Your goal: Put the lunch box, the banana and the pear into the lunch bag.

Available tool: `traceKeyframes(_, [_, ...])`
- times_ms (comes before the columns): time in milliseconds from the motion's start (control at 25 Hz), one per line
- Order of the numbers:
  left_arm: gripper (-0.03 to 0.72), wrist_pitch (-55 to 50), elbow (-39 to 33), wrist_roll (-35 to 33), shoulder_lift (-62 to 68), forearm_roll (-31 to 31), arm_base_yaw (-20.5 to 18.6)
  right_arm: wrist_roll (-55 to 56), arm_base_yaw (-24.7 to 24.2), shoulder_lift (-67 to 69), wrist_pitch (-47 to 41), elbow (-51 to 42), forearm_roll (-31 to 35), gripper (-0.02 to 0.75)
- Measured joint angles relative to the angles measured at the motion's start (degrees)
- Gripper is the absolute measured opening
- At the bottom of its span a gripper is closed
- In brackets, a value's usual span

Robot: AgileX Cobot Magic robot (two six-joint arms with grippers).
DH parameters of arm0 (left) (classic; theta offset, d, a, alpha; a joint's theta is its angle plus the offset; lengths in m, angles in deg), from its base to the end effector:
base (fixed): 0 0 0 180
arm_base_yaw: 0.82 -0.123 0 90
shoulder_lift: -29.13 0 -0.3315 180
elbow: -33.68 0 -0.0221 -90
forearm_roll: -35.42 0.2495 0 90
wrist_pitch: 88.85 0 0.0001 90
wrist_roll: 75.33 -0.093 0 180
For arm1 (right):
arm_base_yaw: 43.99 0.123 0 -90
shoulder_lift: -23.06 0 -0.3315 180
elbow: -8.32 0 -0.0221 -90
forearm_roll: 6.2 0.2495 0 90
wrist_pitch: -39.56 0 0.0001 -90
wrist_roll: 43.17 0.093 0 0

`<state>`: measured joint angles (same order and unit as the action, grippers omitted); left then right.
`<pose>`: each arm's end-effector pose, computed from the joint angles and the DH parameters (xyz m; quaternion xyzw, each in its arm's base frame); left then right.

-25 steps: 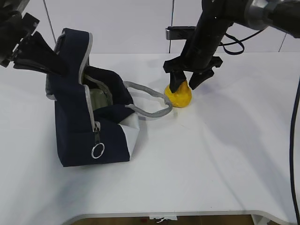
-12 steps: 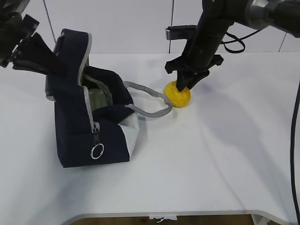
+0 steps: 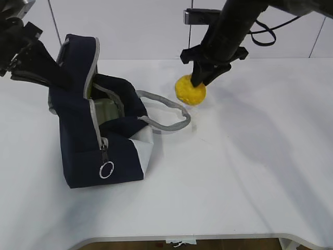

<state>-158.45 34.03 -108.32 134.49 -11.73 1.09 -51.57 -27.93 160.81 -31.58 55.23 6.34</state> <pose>0.3481 -0.0756 0.3337 0.1585 0.9099 -0.3555 0.1436 0.4982 0.1633 0.2780 -0.1897 0.9634 0.1178 0.1481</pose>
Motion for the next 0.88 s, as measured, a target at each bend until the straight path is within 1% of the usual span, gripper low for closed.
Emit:
traceKeyframes(120, [0.004, 0.00, 0.00, 0.00, 0.00, 0.25, 0.00, 0.00, 0.00, -1.97, 0.00, 0.00, 2.39, 0.197])
traceKeyframes(200, [0.004, 0.00, 0.00, 0.00, 0.00, 0.33, 0.00, 0.00, 0.00, -3.13, -0.10, 0.00, 5.57, 0.197])
traceKeyframes(440, [0.004, 0.00, 0.00, 0.00, 0.00, 1.27, 0.00, -1.64, 0.12, -3.84, -0.19, 0.00, 18.52, 0.197])
traceKeyframes(520, [0.004, 0.00, 0.00, 0.00, 0.00, 1.67, 0.00, -2.39, 0.48, -3.84, -0.19, 0.00, 21.36, 0.197])
traceKeyframes(760, [0.004, 0.00, 0.00, 0.00, 0.00, 2.32, 0.00, -3.61, 3.56, -3.47, -0.19, 0.00, 25.29, 0.197])
traceKeyframes(880, [0.004, 0.00, 0.00, 0.00, 0.00, 2.44, 0.00, -5.14, 6.07, -2.03, -0.19, 0.00, 27.90, 0.197])
